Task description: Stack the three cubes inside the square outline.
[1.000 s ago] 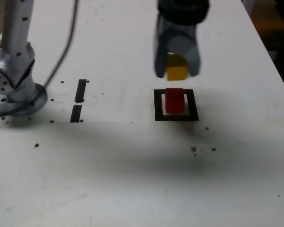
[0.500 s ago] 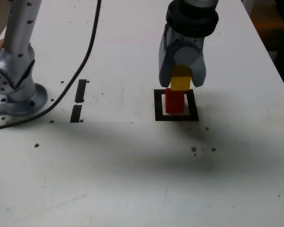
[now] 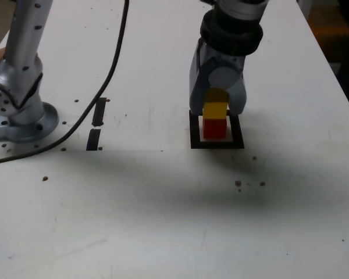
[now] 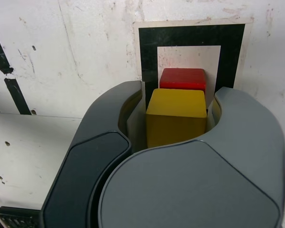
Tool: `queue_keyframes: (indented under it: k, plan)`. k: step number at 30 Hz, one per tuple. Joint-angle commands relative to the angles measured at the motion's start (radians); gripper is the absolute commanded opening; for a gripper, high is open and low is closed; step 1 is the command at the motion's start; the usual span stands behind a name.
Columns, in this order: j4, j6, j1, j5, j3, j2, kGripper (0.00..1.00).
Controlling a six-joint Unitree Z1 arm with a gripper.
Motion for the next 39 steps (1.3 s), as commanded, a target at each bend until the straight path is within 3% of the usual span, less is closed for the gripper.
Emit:
queue_keyframes:
  k: [1,12,24,28,32,36,39]
  plan:
    - [-0.004,0.002,0.002,-0.001,0.0,0.006,0.26]
    - [-0.005,0.015,0.015,-0.006,0.021,0.011,0.4]
    - [-0.028,0.028,0.017,-0.042,0.008,0.026,0.43]
    - [-0.031,0.033,0.017,-0.047,0.01,0.027,0.56]
    - [-0.024,0.037,0.017,-0.043,0.01,0.023,0.78]
    - [-0.005,0.023,0.017,-0.013,0.009,0.004,0.94]
    - [0.026,-0.002,0.017,0.021,0.013,-0.021,0.98]
